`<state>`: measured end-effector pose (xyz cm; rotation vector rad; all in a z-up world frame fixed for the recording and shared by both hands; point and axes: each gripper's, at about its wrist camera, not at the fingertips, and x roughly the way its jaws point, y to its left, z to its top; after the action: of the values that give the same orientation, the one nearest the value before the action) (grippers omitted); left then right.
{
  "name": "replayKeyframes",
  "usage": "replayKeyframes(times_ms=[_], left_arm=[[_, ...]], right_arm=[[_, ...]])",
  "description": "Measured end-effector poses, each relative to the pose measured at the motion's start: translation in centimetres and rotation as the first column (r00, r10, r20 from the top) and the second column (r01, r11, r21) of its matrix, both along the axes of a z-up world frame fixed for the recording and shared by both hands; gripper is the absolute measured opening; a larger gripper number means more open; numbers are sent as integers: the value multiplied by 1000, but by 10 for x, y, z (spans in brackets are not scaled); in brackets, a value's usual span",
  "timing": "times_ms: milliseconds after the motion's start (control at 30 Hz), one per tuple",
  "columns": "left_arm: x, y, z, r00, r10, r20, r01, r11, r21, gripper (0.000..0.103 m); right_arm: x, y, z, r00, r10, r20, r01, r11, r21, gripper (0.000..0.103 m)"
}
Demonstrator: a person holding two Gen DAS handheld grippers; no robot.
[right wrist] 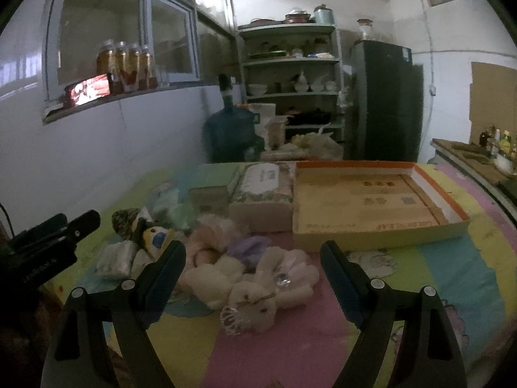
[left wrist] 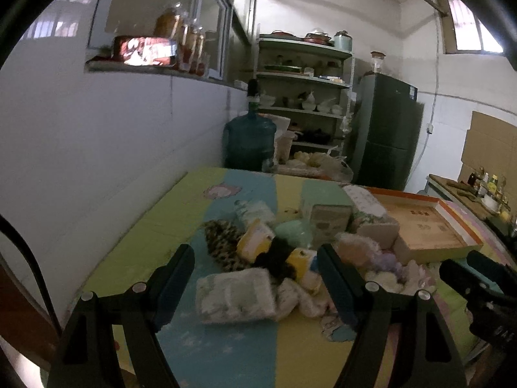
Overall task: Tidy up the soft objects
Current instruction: 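Move the left tool to the floral tissue pack while the right tool approaches the yellow plush toy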
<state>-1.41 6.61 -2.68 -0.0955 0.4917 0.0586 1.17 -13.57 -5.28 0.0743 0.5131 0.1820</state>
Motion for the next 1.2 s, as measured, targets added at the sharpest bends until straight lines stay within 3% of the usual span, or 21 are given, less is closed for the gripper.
replayKeyframes(times_ms=[467,600,900,1133,1200], left_arm=[[12,31,-35,999,-21,-45,20,1000,-6,78],[22,40,-46,996,-42,-81,37,998,-56,78],[32,54,-67,993,-33,-110,25,997,-73,78],[40,51,-86,985,-100,-137,76,982,-174,79],[41,45,-87,984,-112,-138,89,983,-164,79]], right_arm=[[9,22,-9,997,77,-6,-77,997,-11,86],[15,25,-14,996,87,-25,-87,996,-6,86],[17,34,-19,994,105,-32,-105,994,-20,86],[19,40,-21,991,129,-44,-130,991,-20,86],[19,40,-21,989,144,-40,-144,989,-7,86]])
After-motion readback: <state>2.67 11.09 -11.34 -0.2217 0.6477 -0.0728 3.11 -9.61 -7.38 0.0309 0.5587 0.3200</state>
